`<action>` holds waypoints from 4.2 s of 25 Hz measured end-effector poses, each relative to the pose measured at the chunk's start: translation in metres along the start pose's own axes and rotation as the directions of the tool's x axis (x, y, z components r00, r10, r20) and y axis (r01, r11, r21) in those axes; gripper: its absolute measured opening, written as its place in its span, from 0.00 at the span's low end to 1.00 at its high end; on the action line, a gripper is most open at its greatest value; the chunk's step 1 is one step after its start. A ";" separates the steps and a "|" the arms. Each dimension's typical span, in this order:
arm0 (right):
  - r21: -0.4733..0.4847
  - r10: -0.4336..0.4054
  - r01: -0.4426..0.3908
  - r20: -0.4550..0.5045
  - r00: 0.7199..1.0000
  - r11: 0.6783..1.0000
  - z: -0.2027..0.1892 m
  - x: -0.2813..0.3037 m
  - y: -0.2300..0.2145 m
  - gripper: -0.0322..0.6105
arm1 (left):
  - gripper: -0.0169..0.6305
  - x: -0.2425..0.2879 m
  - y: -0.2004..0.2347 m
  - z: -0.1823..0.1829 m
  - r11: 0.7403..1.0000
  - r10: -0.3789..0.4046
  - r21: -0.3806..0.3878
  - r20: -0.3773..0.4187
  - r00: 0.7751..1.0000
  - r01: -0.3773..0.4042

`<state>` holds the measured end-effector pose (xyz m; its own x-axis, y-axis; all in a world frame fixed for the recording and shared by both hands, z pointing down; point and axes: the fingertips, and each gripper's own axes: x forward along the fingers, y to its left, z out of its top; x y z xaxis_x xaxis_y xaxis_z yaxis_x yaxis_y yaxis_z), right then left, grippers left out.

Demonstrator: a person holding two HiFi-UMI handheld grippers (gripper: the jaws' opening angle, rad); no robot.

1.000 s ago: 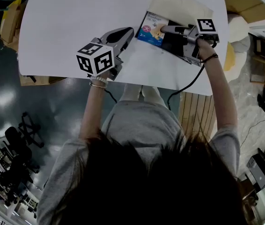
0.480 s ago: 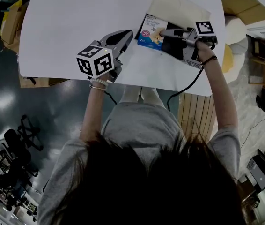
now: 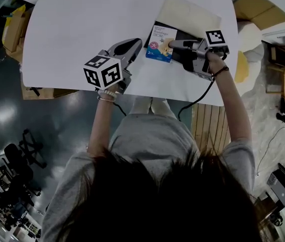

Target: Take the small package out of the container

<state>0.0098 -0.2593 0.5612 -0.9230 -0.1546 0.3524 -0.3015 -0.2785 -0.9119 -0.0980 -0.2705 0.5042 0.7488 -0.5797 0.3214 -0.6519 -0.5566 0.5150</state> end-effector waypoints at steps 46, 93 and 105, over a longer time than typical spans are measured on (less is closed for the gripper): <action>-0.602 0.177 0.074 0.347 0.921 0.795 -0.017 -0.055 0.086 0.20 | 0.01 -0.025 -0.059 0.041 0.993 -0.028 0.118 0.145 0.989 0.010; -0.804 0.360 0.550 0.594 0.719 0.226 -0.044 -0.139 0.164 0.20 | 0.01 -0.034 -0.114 0.091 0.954 -0.046 0.297 0.255 0.966 -0.033; -0.791 0.389 0.575 0.606 0.694 0.207 -0.049 -0.146 0.168 0.20 | 0.01 -0.038 -0.117 0.097 0.951 -0.037 0.306 0.280 0.959 -0.053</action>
<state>0.0827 -0.2373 0.3464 -0.6127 -0.7901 0.0176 -0.7826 0.6034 -0.1528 -0.0613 -0.2408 0.3550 0.7089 -0.7022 0.0664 -0.6958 -0.6807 0.2292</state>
